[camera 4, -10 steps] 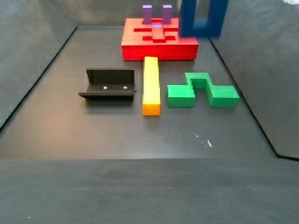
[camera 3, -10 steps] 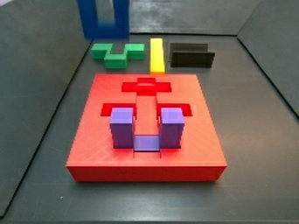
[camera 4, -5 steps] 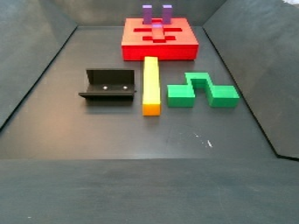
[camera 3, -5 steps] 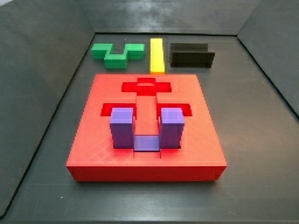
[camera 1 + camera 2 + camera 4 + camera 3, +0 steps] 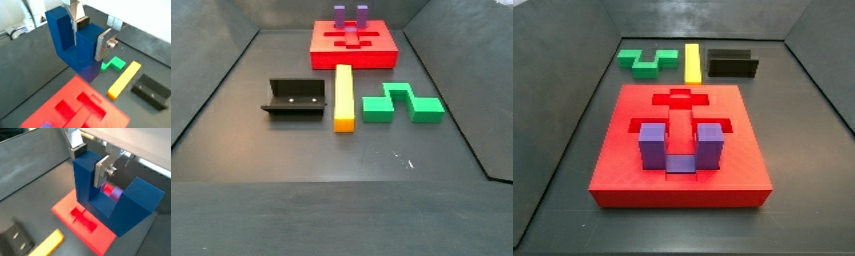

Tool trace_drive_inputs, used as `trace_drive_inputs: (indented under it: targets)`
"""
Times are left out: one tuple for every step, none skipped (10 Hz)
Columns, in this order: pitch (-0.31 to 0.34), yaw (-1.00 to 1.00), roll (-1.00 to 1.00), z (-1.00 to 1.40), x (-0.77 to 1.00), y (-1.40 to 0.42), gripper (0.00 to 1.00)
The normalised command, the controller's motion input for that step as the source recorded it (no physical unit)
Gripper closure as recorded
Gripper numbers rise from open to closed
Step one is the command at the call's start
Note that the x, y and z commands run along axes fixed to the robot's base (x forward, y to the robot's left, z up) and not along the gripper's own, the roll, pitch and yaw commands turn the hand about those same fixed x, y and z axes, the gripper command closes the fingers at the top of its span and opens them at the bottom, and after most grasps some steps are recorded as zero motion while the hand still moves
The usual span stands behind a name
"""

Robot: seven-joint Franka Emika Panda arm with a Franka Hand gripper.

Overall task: Pick up the blue object. Move up. Move to above the board. Insert the blue object.
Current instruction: Move to above the board, then insert the blue object.

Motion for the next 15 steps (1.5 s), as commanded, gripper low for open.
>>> trace_drive_inputs:
  targets:
    - [0.174,-0.02,0.08,0.14,0.3,-0.6,1.0]
    - [0.109,-0.01,0.04,0.08,0.16,-0.28,1.0]
    - [0.064,0.0,0.04,0.06,0.09,-0.18,1.0]
    - [0.0,0.0,0.0,-0.04,0.0,0.0,1.0]
    - [0.0,0.0,0.08,-0.43,0.24,0.01,1.0]
    - [-0.031,0.06,0.0,-0.93,0.78,0.18,1.0]
    - [-0.043,0.08,-0.03,-0.97,0.79,0.31,1.0]
    - [-0.056,0.1,0.0,-0.97,0.73,0.31,1.0]
    - [-0.046,0.09,0.0,-0.94,0.69,0.21,1.0]
    - [-0.059,0.06,0.0,-0.94,0.63,0.19,1.0]
    - [-0.076,0.0,0.0,-0.93,0.56,0.17,1.0]
    - [-0.071,0.0,0.03,-0.89,0.49,0.16,1.0]
    - [-0.073,0.0,0.05,-0.83,0.32,0.13,1.0]
    - [-0.093,0.05,0.03,-0.74,0.05,0.11,1.0]
    - [-0.031,0.08,0.1,-0.49,0.0,0.0,1.0]
